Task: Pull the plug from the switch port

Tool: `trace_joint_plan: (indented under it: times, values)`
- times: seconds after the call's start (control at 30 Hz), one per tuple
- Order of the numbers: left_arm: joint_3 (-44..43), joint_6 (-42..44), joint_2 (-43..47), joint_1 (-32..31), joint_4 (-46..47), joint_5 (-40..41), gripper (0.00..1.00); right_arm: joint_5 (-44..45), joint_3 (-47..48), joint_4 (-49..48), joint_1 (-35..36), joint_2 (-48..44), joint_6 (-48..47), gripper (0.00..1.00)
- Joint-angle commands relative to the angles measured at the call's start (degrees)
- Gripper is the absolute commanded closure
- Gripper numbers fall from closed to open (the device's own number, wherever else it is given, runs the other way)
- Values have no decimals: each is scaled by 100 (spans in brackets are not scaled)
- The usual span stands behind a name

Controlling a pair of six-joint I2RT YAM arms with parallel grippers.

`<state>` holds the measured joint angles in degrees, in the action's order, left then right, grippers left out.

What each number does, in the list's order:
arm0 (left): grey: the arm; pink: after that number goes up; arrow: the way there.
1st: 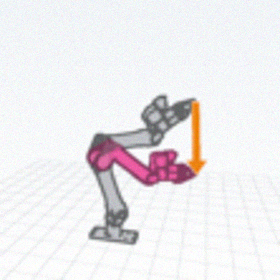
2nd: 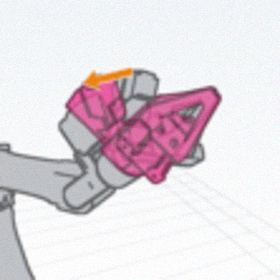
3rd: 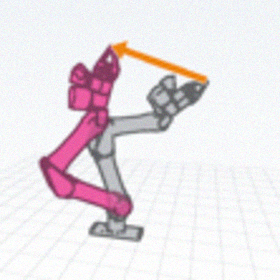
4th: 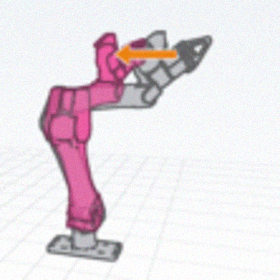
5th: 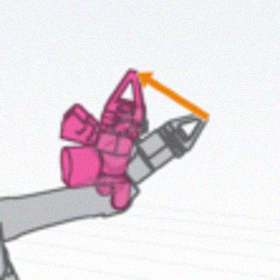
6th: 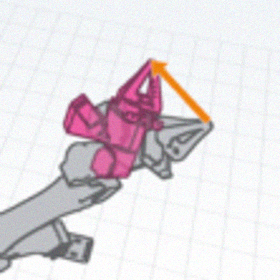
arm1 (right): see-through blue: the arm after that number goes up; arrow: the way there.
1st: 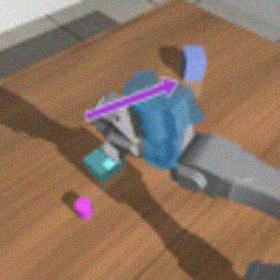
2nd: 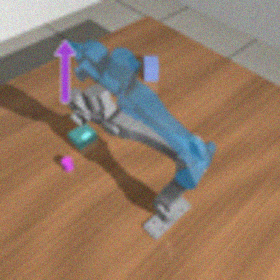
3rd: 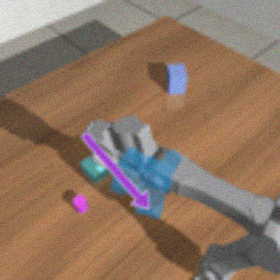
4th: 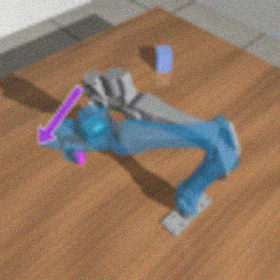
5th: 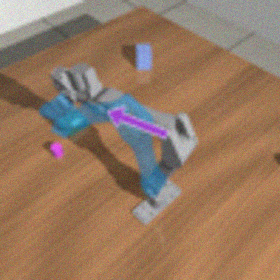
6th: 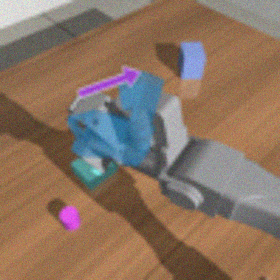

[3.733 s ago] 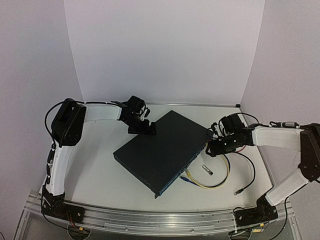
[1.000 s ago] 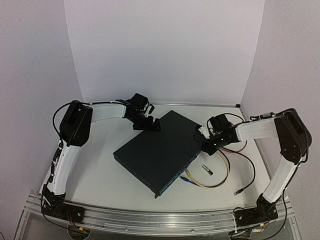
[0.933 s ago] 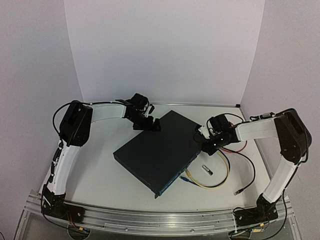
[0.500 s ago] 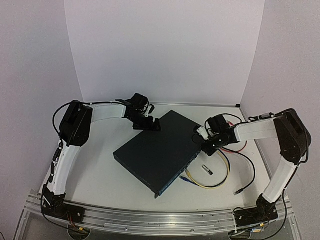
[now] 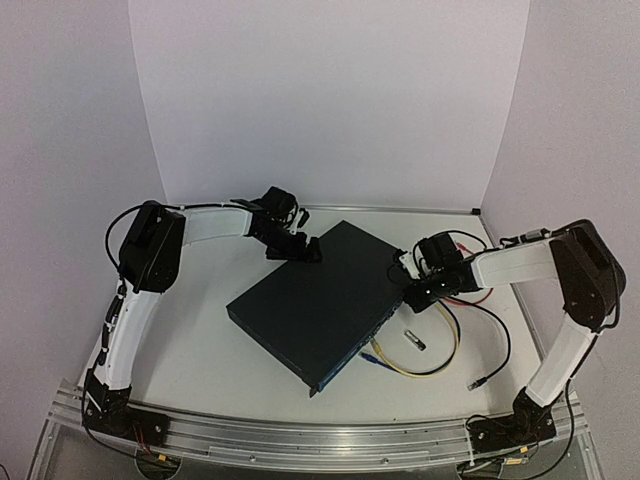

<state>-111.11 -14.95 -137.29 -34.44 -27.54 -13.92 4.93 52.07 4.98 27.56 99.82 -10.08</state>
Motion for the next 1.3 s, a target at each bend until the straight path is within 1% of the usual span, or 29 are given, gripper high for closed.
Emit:
trace_joint_plan:
  times: [0.0,0.07,0.23,0.43,0.63,0.73,0.87,0.93,1.03,1.17,1.27]
  values:
    - [311,169,-536,35,-706,496,0,-166,-333,-744,-255,-360,745,98]
    - [302,164,-548,45,-697,485,0,-272,-484,-877,-258,-422,800,98]
    - [320,142,-573,65,-713,480,0,-10,-715,-903,-281,-529,1356,98]
    - [345,122,-627,86,-738,488,1,194,-990,-907,-289,-454,1807,97]
    - [326,110,-662,87,-740,470,0,442,-1416,-915,-291,-764,2178,96]
    - [300,91,-681,92,-727,451,1,302,-1578,-940,-291,-879,2238,94]
    - [308,81,-679,94,-710,411,1,6,-1610,-960,-288,-1125,2068,91]
    - [342,80,-662,95,-684,406,1,-245,-1588,-955,-290,-1360,1916,89]
    - [337,94,-656,96,-682,421,1,-483,-1562,-926,-286,-1668,1727,80]
    - [336,92,-629,96,-665,417,0,-833,-1411,-748,-288,-1762,1347,60]
    - [341,98,-595,96,-659,433,0,-845,-956,-150,-287,-1466,857,56]
